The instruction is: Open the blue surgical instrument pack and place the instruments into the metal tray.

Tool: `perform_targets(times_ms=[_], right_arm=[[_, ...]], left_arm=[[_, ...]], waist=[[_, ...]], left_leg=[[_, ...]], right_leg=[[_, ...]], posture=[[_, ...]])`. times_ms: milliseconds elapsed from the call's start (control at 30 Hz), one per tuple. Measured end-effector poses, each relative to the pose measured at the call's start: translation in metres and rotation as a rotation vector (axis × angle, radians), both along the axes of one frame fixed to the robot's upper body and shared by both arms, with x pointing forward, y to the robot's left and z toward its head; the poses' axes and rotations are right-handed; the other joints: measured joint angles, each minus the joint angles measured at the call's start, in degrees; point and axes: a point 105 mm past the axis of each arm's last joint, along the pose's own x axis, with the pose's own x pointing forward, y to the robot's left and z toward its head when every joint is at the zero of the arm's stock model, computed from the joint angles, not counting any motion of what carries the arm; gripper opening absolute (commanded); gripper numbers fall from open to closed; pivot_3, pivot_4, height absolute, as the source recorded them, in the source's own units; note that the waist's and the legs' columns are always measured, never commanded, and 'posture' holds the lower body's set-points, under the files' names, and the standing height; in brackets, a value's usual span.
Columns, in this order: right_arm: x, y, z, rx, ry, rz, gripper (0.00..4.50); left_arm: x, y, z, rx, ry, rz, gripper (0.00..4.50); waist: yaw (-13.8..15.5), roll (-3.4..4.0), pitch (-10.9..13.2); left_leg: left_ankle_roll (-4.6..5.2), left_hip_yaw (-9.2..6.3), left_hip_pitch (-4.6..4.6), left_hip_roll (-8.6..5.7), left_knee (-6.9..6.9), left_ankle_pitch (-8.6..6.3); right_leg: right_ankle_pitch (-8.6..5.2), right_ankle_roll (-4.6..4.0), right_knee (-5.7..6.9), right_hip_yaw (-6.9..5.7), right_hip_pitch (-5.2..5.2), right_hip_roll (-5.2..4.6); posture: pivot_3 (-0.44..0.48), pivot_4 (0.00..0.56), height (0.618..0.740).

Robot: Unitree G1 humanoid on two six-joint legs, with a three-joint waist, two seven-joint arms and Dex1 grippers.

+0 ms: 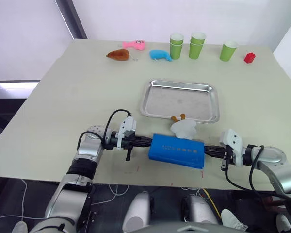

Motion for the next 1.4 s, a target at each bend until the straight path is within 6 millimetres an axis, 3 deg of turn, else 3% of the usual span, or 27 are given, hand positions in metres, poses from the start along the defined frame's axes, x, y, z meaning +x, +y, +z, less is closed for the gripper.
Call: perform_targets(times_ms=[267, 500, 567, 633, 667, 700, 767, 867, 900, 1033, 1233, 1400], right_arm=[[0.002, -0.008, -0.002, -0.009, -0.031, -0.014, 0.04], [-0.006, -0.029, 0.002, 0.026, -0.043, -0.036, 0.04], [-0.008, -0.031, 0.005, 0.036, -0.052, -0.030, 0.85], [-0.015, -0.035, 0.009, 0.056, -0.073, 0.001, 1.20], [-0.019, -0.036, 0.010, 0.058, -0.083, 0.017, 1.69], [-0.023, -0.036, 0.013, 0.065, -0.111, 0.048, 1.89], [-0.026, -0.032, 0.017, 0.086, -0.147, 0.084, 2.70], [-0.034, -0.025, 0.020, 0.074, -0.223, 0.176, 4.33], [-0.035, -0.023, 0.021, 0.070, -0.245, 0.193, 4.49], [-0.034, -0.006, 0.024, 0.072, -0.348, 0.265, 4.50], [-0.026, 0.011, 0.019, 0.038, -0.457, 0.352, 4.50], [-0.017, 0.024, 0.011, 0.014, -0.507, 0.421, 4.50]], left_arm=[[0.003, 0.002, -0.001, 0.023, -0.025, 0.051, 0.00], [0.001, 0.027, 0.001, 0.072, -0.010, 0.086, 0.00], [0.000, 0.033, 0.003, 0.076, -0.007, 0.092, 0.00], [-0.005, 0.053, 0.007, 0.091, 0.016, 0.106, 0.00], [-0.007, 0.063, 0.011, 0.098, 0.018, 0.113, 0.25], [-0.008, 0.073, 0.023, 0.089, -0.002, 0.124, 0.51], [-0.009, 0.076, 0.035, 0.077, -0.035, 0.114, 1.15], [-0.017, 0.083, 0.050, 0.092, -0.078, 0.090, 2.56], [-0.019, 0.085, 0.054, 0.094, -0.087, 0.084, 2.87], [-0.031, 0.083, 0.067, 0.090, -0.121, 0.025, 4.44], [-0.052, 0.075, 0.083, 0.089, -0.162, -0.084, 4.44], [-0.060, 0.071, 0.083, 0.080, -0.165, -0.123, 4.44]], waist=[[-0.13, 0.13, -0.08], [-2.24, 0.12, 0.00], [-2.80, 0.09, 0.04], [-3.20, -0.02, 0.13], [-3.19, -0.08, 0.18], [-3.02, -0.05, 0.28], [-2.79, -0.07, 0.36], [-2.72, -0.12, 0.48], [-2.75, -0.13, 0.53], [-2.82, -0.15, 0.71], [-2.87, -0.12, 0.92], [-2.81, -0.05, 1.12]], left_leg=[[0.01, -0.06, 0.20, 0.02, 0.07, 0.00], [0.00, -0.07, 0.20, 0.25, 0.04, 0.00], [0.00, -0.09, 0.20, 0.30, 0.04, 0.00], [0.00, -0.09, 0.16, 0.39, -0.05, 0.00], [0.00, -0.09, 0.06, 0.42, -0.09, 0.00], [0.00, -0.10, -0.01, 0.42, -0.09, 0.00], [0.00, -0.07, -0.02, 0.39, -0.09, -0.01], [0.00, 0.02, -0.01, 0.37, -0.10, -0.02], [0.00, 0.04, -0.02, 0.38, -0.10, -0.02], [0.00, 0.13, -0.02, 0.40, -0.10, -0.02], [0.00, 0.22, 0.01, 0.41, -0.10, -0.02], [0.00, 0.25, -0.01, 0.39, -0.11, -0.02]], right_leg=[[0.01, 0.01, -0.01, 0.01, 0.25, 0.05], [0.02, -0.02, 0.00, 0.02, 0.22, 0.28], [0.03, -0.04, 0.00, 0.02, 0.20, 0.33], [0.04, -0.08, 0.01, 0.11, 0.05, 0.45], [0.06, -0.10, 0.03, 0.16, -0.12, 0.48], [0.06, -0.10, 0.03, 0.21, -0.20, 0.46], [0.07, -0.09, 0.00, 0.31, -0.20, 0.42], [0.06, -0.06, -0.06, 0.46, -0.21, 0.35], [0.06, -0.06, -0.07, 0.47, -0.22, 0.34], [0.06, -0.07, -0.01, 0.57, -0.35, 0.34], [0.06, -0.08, 0.01, 0.64, -0.37, 0.39], [0.06, -0.08, 0.01, 0.65, -0.38, 0.40]], posture=[[0.000, 0.150, 0.739], [0.000, 0.150, 0.739], [0.000, 0.150, 0.739], [0.000, 0.150, 0.739], [0.000, 0.150, 0.739], [0.000, 0.150, 0.739], [0.000, 0.150, 0.739], [0.000, 0.150, 0.739], [0.000, 0.150, 0.739], [0.000, 0.150, 0.739], [0.000, 0.150, 0.739], [0.000, 0.150, 0.739]])
